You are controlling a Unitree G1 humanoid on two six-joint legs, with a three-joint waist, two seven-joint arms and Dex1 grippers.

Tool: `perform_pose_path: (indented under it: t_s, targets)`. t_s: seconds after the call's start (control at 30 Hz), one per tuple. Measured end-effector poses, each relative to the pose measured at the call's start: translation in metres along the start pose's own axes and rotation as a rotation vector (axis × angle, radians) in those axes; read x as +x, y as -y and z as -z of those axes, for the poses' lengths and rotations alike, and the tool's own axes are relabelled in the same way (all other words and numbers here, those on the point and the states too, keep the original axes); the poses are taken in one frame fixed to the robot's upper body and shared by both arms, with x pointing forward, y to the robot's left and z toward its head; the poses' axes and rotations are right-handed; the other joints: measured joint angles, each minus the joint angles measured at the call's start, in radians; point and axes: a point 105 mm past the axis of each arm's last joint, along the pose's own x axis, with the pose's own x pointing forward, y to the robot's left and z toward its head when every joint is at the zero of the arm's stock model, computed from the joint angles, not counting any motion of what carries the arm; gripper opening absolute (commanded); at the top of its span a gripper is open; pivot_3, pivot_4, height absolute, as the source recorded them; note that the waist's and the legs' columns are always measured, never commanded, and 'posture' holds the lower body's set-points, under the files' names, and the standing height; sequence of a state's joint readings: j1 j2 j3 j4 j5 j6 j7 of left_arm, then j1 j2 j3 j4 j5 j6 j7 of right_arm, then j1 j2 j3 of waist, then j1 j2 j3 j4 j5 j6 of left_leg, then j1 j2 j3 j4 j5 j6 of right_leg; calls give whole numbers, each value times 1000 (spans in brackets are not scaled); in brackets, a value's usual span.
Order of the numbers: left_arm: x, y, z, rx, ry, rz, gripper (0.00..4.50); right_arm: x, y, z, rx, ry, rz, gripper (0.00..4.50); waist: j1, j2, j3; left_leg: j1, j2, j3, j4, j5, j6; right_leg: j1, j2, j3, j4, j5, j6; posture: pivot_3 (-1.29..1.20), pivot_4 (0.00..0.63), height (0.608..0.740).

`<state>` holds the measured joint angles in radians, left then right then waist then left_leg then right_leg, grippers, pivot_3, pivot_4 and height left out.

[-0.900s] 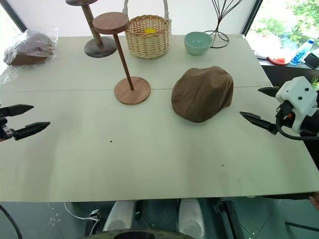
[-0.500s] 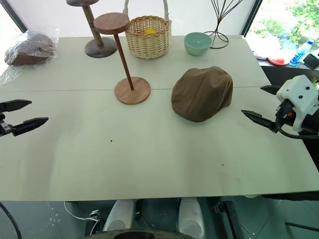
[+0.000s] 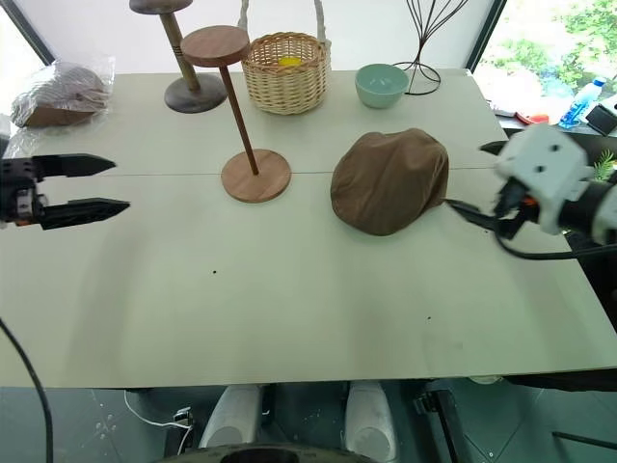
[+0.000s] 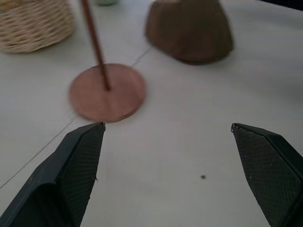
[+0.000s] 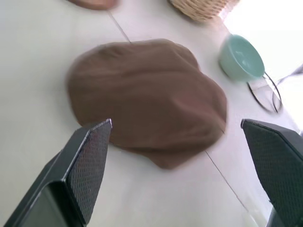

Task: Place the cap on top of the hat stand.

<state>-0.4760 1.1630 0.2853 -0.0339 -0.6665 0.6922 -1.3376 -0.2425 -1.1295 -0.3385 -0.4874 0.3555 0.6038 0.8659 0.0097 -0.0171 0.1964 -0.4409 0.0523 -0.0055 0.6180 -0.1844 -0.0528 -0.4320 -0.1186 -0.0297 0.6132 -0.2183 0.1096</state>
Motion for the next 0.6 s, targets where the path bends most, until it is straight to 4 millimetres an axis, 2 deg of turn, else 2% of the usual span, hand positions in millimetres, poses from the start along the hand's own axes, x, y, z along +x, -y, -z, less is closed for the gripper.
perform_pose_path:
  t_s: [0.1, 0.23, 0.37, 0.5, 0.6]
  targets:
    - [21, 12, -6, 27, -33, 155, 4500, 16, -23, -12, -45, -11, -21, 4472, 0, 0, 0, -1, 0, 0, 4, 0, 0, 0, 0, 0, 1, 0, 0, 0, 150, 728]
    - [43, 27, -9, 43, -60, 340, 4500, 37, -50, -5, -74, -56, -3, 4472, 2, -1, 0, -4, 0, 0, 9, 0, 0, 0, 0, 0, 1, 0, 0, 0, 150, 728]
    - [56, 35, -10, 46, -91, 463, 4500, 54, -79, 7, -95, -96, -1, 4472, 2, -2, 0, -4, 0, -1, 12, 0, 0, 2, 0, 0, 1, 0, 0, 0, 150, 728]
    - [68, 36, -15, 68, -83, 511, 4500, 66, -95, 14, -140, -113, 36, 4472, 1, -2, -1, -4, 0, -1, 12, 0, 1, 2, 0, 0, 2, 0, 0, 0, 150, 728]
    - [74, 34, -20, 75, -71, 523, 4500, 77, -100, 28, -173, -142, 83, 4472, 1, -2, -1, -4, 0, -1, 12, 0, 1, 2, 0, 0, 2, 0, 0, 0, 150, 728]
